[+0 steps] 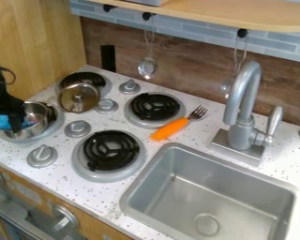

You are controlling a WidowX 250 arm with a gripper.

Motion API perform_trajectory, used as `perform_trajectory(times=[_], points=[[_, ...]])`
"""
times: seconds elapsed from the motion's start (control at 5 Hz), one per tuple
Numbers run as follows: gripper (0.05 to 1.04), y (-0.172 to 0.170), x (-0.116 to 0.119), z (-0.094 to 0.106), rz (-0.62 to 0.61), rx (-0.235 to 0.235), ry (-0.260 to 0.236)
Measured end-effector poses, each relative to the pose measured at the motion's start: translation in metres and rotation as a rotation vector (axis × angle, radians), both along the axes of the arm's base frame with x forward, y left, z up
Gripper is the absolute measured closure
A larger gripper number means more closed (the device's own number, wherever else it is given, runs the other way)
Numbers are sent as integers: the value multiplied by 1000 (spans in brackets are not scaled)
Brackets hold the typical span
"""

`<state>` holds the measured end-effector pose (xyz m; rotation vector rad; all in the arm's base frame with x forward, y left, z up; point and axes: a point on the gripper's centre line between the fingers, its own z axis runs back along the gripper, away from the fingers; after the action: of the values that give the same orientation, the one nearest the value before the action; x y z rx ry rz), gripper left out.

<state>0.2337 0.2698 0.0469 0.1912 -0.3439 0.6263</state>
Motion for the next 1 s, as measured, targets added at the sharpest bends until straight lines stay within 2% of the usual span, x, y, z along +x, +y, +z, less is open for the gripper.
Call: perform_trajectory(times=[0.4, 0.8, 1.0], points=[[78, -10, -12, -11, 10, -38, 57], [78, -16, -8, -18, -4, -74, 51], [78, -25, -1, -35, -19, -109, 86]])
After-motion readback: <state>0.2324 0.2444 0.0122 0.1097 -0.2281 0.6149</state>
